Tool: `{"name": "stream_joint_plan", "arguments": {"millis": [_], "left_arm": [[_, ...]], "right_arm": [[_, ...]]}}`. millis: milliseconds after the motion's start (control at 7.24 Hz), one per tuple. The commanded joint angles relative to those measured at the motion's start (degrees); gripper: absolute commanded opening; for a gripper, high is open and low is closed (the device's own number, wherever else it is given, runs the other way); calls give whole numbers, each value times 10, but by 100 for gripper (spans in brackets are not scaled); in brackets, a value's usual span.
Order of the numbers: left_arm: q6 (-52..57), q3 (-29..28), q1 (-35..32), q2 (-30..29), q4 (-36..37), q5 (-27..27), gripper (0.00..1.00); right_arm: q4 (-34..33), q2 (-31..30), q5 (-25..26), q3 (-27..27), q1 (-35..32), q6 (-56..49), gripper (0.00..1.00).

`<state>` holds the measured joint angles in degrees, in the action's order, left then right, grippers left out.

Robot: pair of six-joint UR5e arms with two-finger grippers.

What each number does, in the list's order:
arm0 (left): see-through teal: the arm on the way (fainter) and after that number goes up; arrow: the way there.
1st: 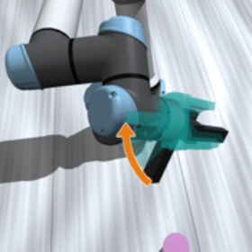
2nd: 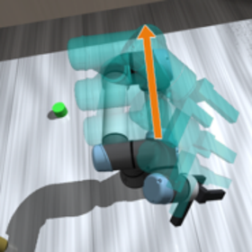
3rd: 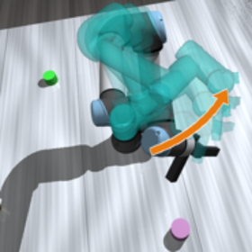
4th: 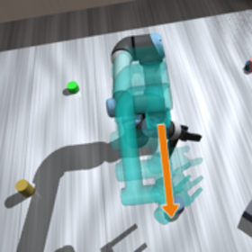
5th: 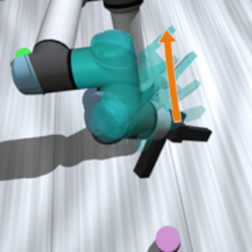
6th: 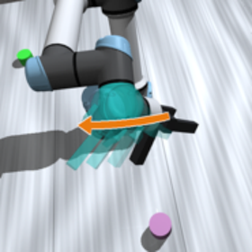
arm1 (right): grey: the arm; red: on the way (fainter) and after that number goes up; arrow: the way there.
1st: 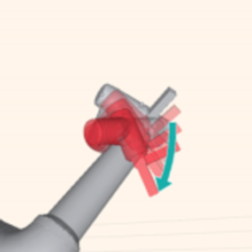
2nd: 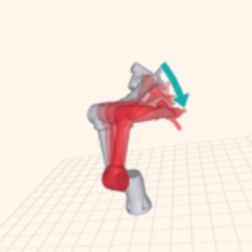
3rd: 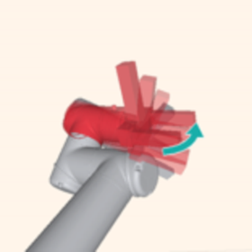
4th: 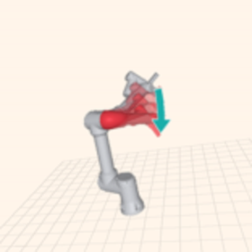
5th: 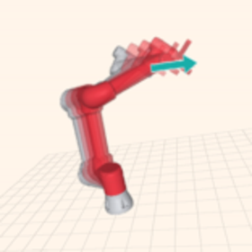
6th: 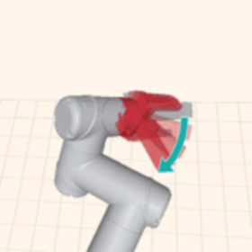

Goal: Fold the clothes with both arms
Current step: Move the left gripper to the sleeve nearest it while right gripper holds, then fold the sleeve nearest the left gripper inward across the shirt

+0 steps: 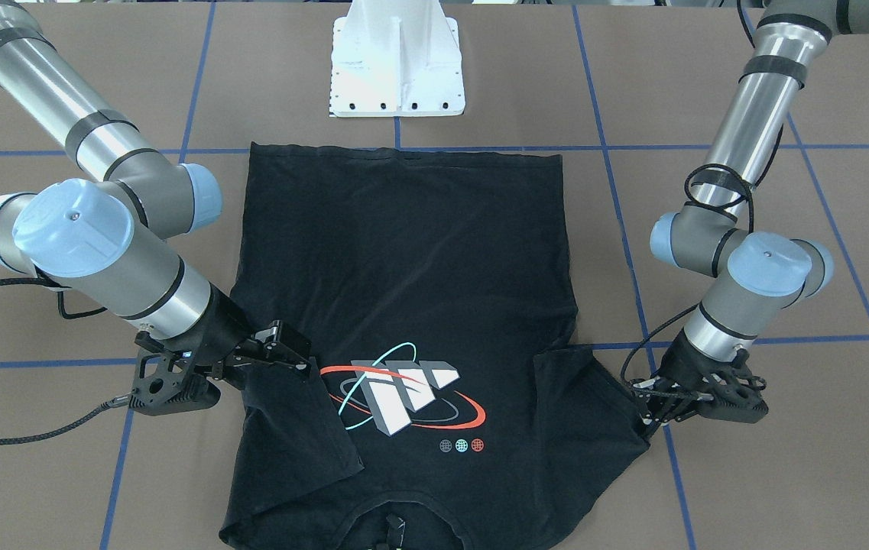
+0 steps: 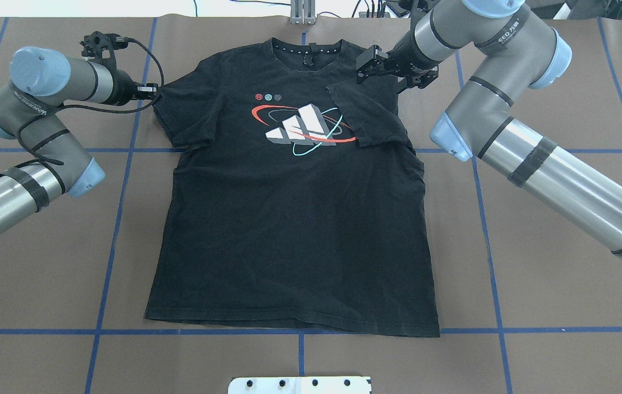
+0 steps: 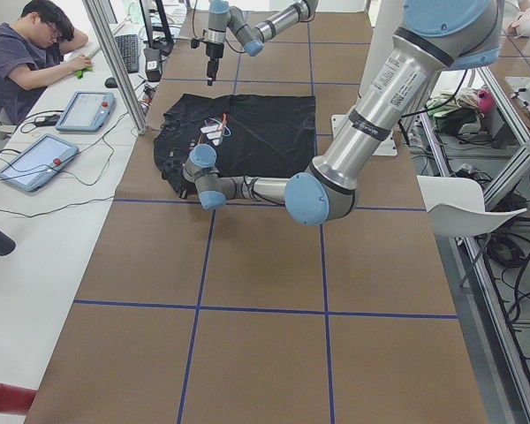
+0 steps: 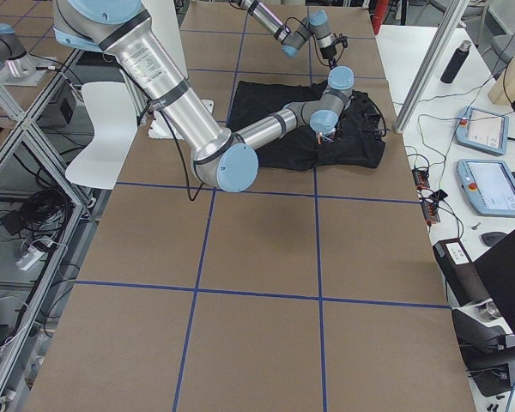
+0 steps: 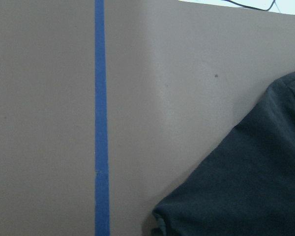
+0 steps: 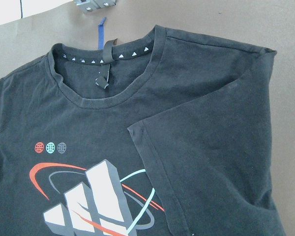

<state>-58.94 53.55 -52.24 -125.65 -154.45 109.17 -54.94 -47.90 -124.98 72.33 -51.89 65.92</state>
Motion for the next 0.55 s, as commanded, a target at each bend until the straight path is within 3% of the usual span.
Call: {"name": "stream_joint_plan", "arguments": {"millis": [0, 276, 414], "left_arm": [[-3, 70, -16, 4, 44, 59, 0], [-62, 140, -14, 5, 99, 78, 0], [-111, 142, -6, -9, 100, 77, 0]], "right_arm": [[0, -1, -1, 0, 0, 0, 100], [0, -1, -2, 0, 0, 0, 100], [0, -3, -2, 0, -1, 0, 100]]}}
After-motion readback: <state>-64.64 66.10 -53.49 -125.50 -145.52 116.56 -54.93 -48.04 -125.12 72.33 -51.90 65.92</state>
